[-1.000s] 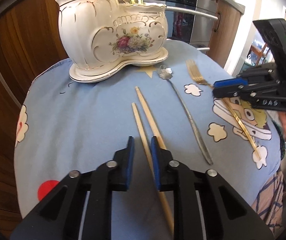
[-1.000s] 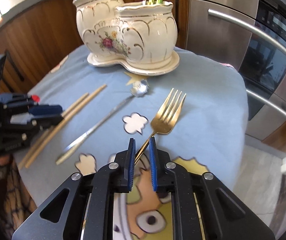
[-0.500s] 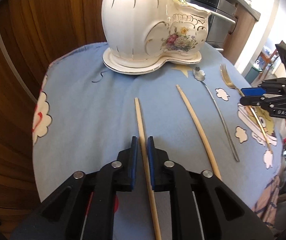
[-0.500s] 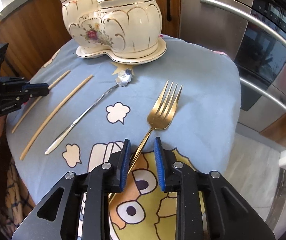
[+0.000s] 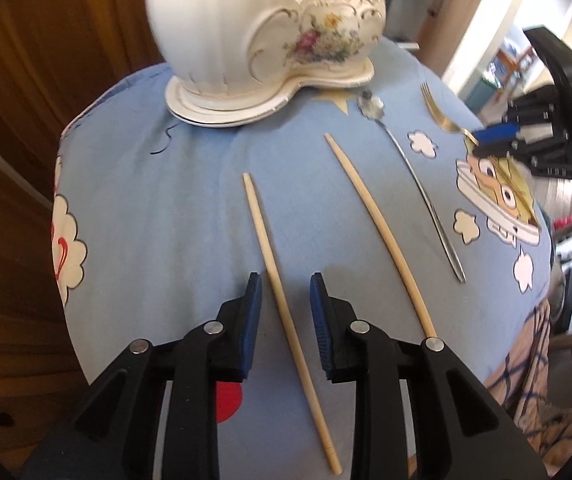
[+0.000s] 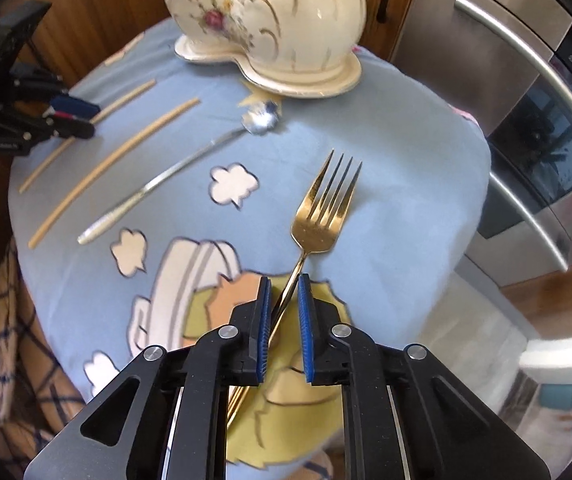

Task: Organize utensils
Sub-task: 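Grasp the gold fork with the right tool while the left tool grasps a chopstick, then lower the chopstick into the large pot while the right tool lowers the gold fork in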

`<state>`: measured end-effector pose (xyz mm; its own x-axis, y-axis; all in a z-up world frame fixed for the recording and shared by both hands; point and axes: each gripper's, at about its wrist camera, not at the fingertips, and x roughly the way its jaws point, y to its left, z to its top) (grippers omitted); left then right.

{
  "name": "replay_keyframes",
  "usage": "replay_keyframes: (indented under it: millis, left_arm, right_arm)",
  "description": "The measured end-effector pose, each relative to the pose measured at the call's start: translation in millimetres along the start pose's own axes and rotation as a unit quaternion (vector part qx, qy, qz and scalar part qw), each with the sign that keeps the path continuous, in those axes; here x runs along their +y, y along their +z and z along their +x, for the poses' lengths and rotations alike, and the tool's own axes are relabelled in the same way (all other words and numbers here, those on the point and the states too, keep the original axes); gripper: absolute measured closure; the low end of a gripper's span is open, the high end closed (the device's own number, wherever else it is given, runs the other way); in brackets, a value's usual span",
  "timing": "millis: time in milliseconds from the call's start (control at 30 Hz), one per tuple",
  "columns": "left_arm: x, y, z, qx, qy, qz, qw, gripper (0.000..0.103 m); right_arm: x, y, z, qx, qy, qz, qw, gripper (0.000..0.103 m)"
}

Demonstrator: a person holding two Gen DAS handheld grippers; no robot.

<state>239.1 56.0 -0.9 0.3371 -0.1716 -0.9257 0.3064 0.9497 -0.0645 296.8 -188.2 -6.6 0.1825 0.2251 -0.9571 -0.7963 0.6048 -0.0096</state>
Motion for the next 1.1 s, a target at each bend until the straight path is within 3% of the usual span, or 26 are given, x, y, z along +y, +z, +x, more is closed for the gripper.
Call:
replay_keyframes:
  millis: [167,267,467,567,800,1100]
  left_arm:
    - [4.8,17.6,5.1,0.054,-0.012,0.0,0.9985,0.089]
    - [7.9,26.3,7.3,0.076,-0.019,-0.012,0.9969,0.09]
    - [3.7,30.0,8.7,0.085,-0.003,-0.018,0.9962,0.093]
    - [-0.4,28.8,8.1,0.076,0.006,-0.014,0.997,0.097]
    - [5.8,13.2,-2.8,0.045,-0.006,-0.026,0.9987,0.098]
    - [31.3,-4.2,-53.3,-0.064,-0.059,-0.066,0.994,0.098]
  right_arm:
    - [-13.5,11.5,5.2,0.036,0.03,0.024,0.999,0.089]
    - [-21.4,17.4,7.7,0.056,0.046,0.049,0.996,0.089]
    - [-4.2,20.8,6.5,0.059,-0.004,0.036,0.998,0.09]
    - [4.8,15.5,4.3,0.04,-0.02,0.027,0.999,0.092]
    - [0.1,2.3,-4.9,0.015,-0.014,0.034,0.999,0.096]
    - [-2.0,-1.7,-27.8,-0.059,0.008,0.07,0.996,0.097]
